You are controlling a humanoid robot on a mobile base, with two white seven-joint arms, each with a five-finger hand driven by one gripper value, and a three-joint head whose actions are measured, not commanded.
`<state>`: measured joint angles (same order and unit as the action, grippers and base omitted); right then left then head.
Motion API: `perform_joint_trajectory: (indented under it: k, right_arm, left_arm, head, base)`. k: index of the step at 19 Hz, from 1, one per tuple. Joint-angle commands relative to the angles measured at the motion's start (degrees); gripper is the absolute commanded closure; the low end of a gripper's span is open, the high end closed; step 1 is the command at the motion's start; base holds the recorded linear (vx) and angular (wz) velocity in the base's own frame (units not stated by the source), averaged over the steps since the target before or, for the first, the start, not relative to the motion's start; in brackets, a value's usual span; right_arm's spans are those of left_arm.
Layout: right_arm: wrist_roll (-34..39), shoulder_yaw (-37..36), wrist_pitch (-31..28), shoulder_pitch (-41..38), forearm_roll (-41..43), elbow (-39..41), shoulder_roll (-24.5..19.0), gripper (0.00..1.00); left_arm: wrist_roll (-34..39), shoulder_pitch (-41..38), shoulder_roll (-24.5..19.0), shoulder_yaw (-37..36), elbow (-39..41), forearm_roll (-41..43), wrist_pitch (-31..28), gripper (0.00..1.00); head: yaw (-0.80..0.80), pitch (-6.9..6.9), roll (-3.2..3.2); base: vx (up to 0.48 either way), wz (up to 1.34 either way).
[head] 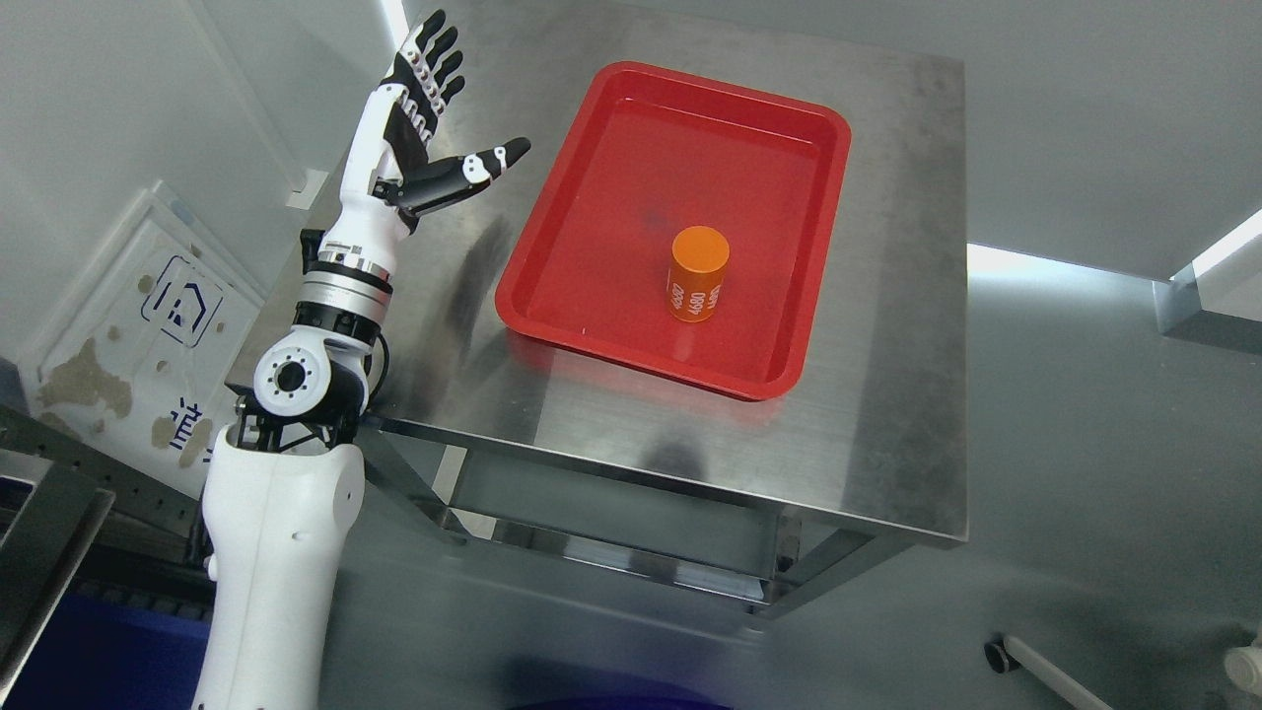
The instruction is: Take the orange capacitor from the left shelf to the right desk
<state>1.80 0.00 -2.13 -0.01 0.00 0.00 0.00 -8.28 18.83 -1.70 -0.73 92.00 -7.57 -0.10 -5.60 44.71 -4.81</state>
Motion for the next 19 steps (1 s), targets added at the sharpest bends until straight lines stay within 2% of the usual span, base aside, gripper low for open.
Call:
perform_joint_trajectory:
  k: [1, 7, 19]
  right_arm:
    - [0.04, -0.62, 0.02, -0.79, 0.0, 1.93, 1.0, 0.0]
    - [0.04, -0.62, 0.02, -0.79, 0.0, 1.93, 1.0, 0.0]
    - [0.04, -0.62, 0.02, -0.79, 0.0, 1.93, 1.0, 0.0]
  left_arm:
    - [-0.08, -6.52, -1.2, 8.03, 2.84, 0.36, -0.95, 0.0]
    - [0.8, -6.61, 0.64, 7.94, 2.84, 0.71, -2.89, 0.0]
    - [0.01, -4.24, 0.7, 6.45, 2.84, 2.38, -3.15, 0.0]
  head:
    - [0.0, 0.0, 0.0]
    - [0.0, 0.0, 0.0]
    - [0.0, 0.0, 0.0]
  base:
    - [0.0, 0.0]
    - [0.0, 0.0]
    - [0.0, 0.0]
